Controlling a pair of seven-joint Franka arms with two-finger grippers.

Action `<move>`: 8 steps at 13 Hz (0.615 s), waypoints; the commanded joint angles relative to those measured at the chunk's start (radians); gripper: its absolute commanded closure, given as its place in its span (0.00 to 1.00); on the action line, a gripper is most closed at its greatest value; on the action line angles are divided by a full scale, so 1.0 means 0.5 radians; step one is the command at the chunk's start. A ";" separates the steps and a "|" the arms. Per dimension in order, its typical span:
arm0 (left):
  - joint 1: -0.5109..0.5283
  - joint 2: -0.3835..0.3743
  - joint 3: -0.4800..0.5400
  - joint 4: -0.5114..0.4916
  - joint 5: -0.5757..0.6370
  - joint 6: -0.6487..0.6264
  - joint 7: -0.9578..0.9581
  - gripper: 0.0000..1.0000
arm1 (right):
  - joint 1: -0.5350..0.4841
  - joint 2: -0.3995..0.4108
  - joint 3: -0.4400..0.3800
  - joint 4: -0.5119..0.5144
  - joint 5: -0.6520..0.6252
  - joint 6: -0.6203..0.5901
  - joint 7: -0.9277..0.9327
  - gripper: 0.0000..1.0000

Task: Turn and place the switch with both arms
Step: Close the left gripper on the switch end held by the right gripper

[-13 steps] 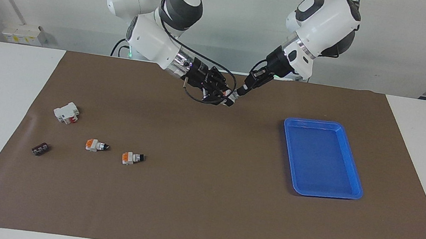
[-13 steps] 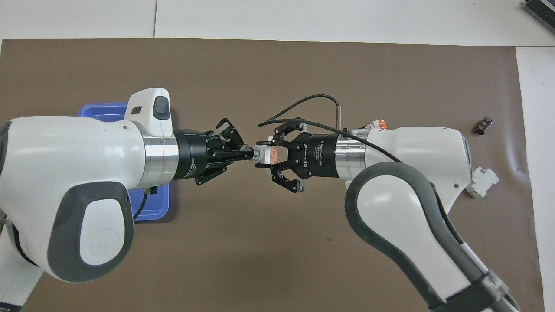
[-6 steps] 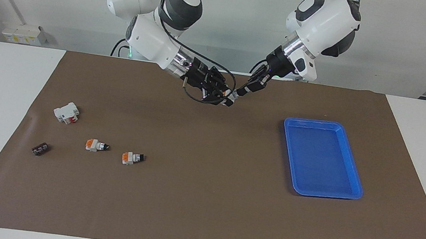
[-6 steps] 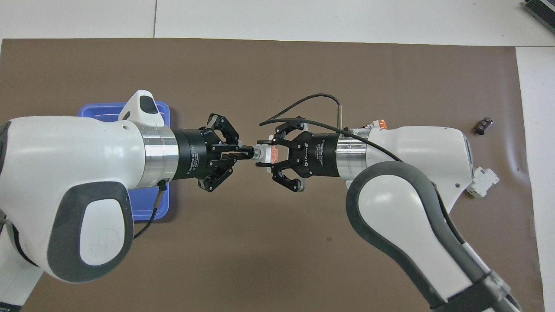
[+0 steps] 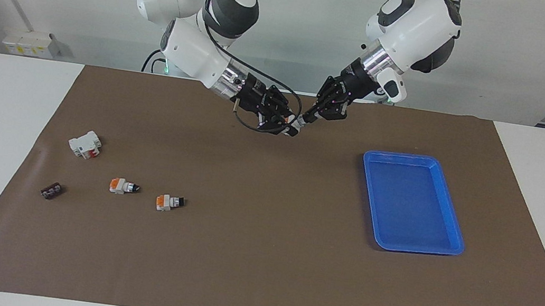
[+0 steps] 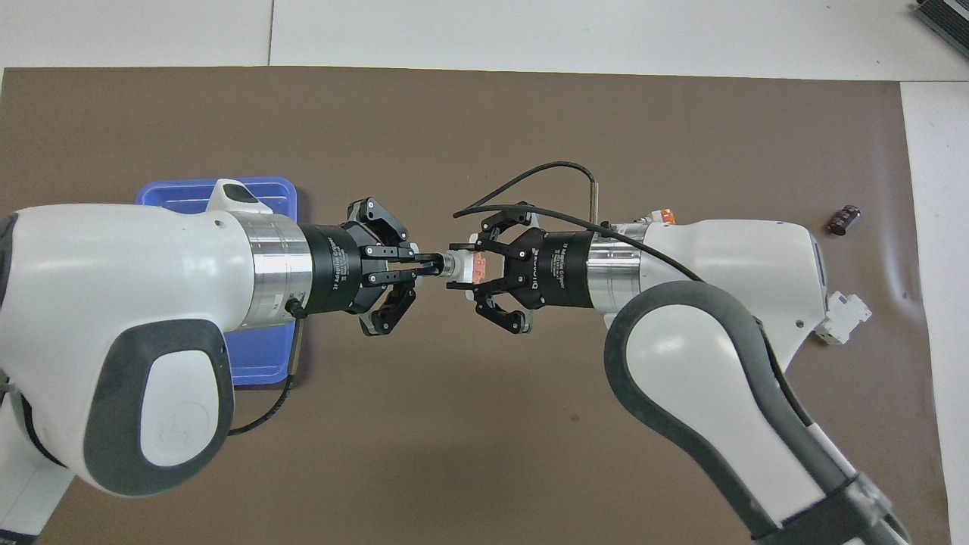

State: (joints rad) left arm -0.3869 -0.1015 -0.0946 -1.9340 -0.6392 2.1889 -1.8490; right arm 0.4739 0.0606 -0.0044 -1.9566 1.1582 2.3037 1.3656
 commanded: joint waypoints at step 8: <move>0.083 -0.054 0.024 -0.117 0.198 0.000 -1.534 1.00 | -0.018 -0.026 0.009 0.011 0.049 0.013 0.012 1.00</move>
State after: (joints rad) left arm -0.3844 -0.1047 -0.0942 -1.9390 -0.6132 2.1786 -2.4737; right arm 0.4784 0.0730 0.0021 -1.9511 1.1582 2.3129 1.3629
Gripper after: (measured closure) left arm 0.903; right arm 0.590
